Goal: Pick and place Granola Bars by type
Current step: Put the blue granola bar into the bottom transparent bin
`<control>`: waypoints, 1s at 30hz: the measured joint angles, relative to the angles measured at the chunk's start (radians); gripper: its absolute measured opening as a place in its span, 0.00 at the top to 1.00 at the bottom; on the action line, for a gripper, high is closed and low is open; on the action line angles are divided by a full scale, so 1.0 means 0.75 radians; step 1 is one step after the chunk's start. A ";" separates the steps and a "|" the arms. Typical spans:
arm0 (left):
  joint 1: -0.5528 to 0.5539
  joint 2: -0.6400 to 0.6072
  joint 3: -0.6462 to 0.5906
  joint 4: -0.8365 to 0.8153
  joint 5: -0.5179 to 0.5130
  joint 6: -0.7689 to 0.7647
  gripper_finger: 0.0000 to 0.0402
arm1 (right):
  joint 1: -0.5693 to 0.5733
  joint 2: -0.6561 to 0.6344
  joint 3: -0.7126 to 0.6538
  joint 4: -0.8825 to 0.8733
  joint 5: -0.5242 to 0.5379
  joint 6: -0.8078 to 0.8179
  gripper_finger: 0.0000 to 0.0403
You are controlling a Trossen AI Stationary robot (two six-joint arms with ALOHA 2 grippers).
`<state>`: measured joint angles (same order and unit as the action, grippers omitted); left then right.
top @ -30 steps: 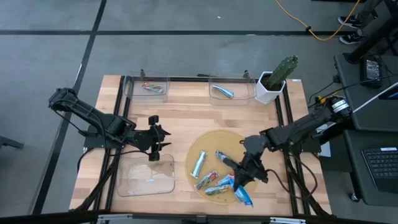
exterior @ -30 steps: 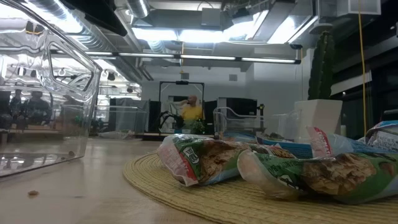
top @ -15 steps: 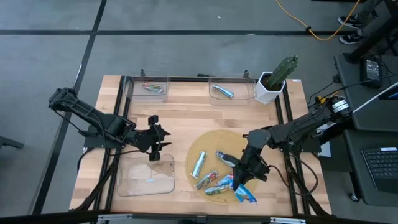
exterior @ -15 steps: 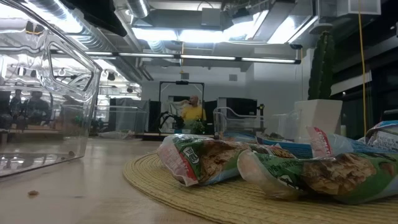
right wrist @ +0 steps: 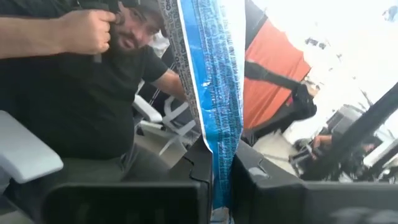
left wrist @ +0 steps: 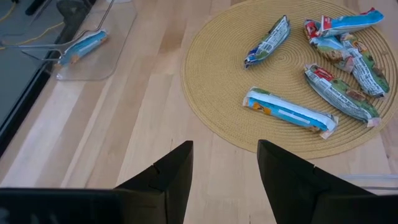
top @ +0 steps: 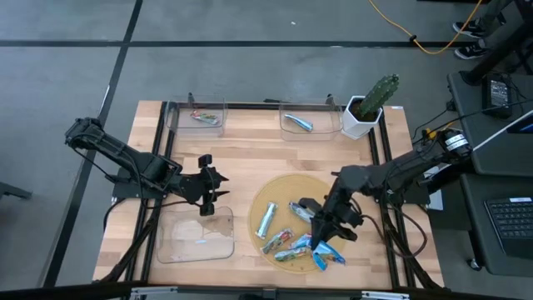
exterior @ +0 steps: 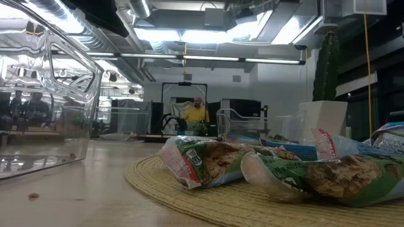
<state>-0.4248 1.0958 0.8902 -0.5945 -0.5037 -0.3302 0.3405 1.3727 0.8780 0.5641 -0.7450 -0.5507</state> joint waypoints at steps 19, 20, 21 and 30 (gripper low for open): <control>0.003 0.000 0.000 0.000 0.006 -0.068 0.58 | -0.092 0.001 0.000 -0.383 0.320 0.062 0.94; 0.003 0.000 0.000 0.001 0.006 -0.067 0.58 | -0.102 0.001 0.000 -0.420 0.348 0.062 0.94; 0.003 0.000 0.000 0.001 0.004 -0.068 0.58 | -0.110 0.001 0.000 -0.449 0.374 0.062 0.94; 0.002 0.019 0.000 0.133 0.004 0.036 0.58 | -0.129 0.001 0.000 -0.514 0.510 0.042 0.93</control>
<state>-0.4230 1.1103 0.8899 -0.4951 -0.5008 -0.3030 0.2440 1.3731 0.8780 0.1787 -0.3624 -0.5193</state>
